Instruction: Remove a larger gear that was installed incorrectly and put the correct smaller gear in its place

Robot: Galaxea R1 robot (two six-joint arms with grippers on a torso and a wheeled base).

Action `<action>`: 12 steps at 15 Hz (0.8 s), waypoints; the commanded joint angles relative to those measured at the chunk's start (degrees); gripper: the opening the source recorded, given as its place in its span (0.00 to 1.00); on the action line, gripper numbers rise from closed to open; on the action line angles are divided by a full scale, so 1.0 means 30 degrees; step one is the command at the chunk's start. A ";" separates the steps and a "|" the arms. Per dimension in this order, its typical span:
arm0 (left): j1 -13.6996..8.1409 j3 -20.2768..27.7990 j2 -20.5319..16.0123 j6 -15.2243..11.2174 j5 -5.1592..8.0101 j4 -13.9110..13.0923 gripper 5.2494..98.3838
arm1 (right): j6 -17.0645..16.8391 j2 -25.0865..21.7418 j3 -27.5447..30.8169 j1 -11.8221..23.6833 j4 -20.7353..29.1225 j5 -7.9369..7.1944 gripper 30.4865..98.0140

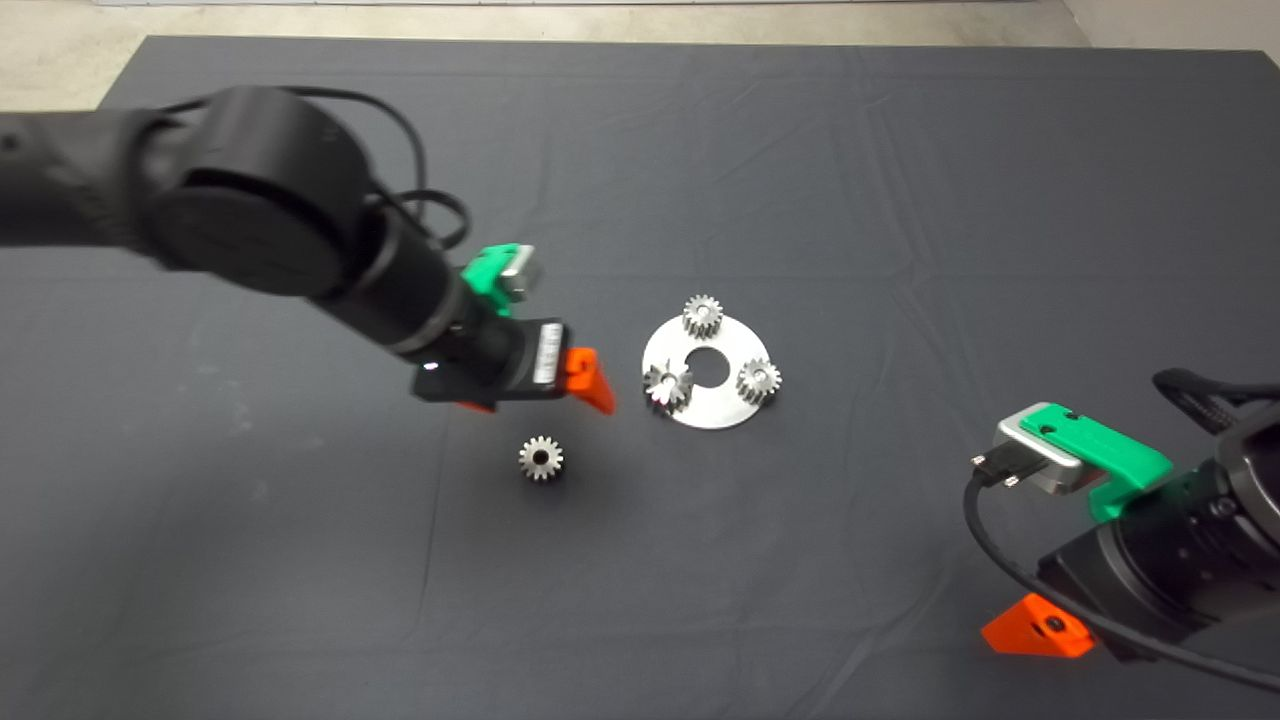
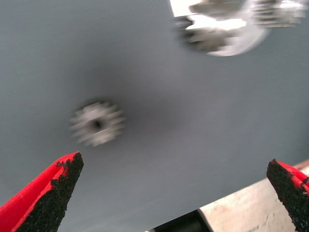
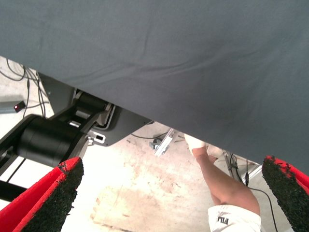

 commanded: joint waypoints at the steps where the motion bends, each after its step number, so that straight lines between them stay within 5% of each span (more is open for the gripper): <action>1: -0.0176 -0.3209 0.3302 0.0038 0.0110 0.0357 1.00 | 0.0042 0.0029 0.0031 0.0329 0.0524 -0.0798 1.00; 3: -0.0176 -0.3884 0.4378 0.0008 0.0198 0.0357 1.00 | 0.0042 0.0029 0.0031 0.0329 0.0524 -0.0798 1.00; 7: -0.0119 -0.4306 0.4606 -0.0237 0.0483 0.0357 1.00 | 0.0042 0.0029 0.0031 0.0328 0.0553 -0.0769 1.00; 8: -0.0118 -0.4341 0.4896 -0.0406 0.1235 0.0357 1.00 | 0.0042 0.0029 0.0031 0.0328 0.0525 -0.0769 1.00; 11: -0.0118 -0.4920 0.6036 -0.0759 0.4465 0.0795 1.00 | 0.0042 0.0029 0.0031 0.0299 0.0553 -0.0769 1.00; 12: -0.0118 -0.4915 0.6236 -0.0871 0.4768 0.0913 1.00 | 0.0042 0.0029 0.0031 0.0300 0.0553 -0.0769 1.00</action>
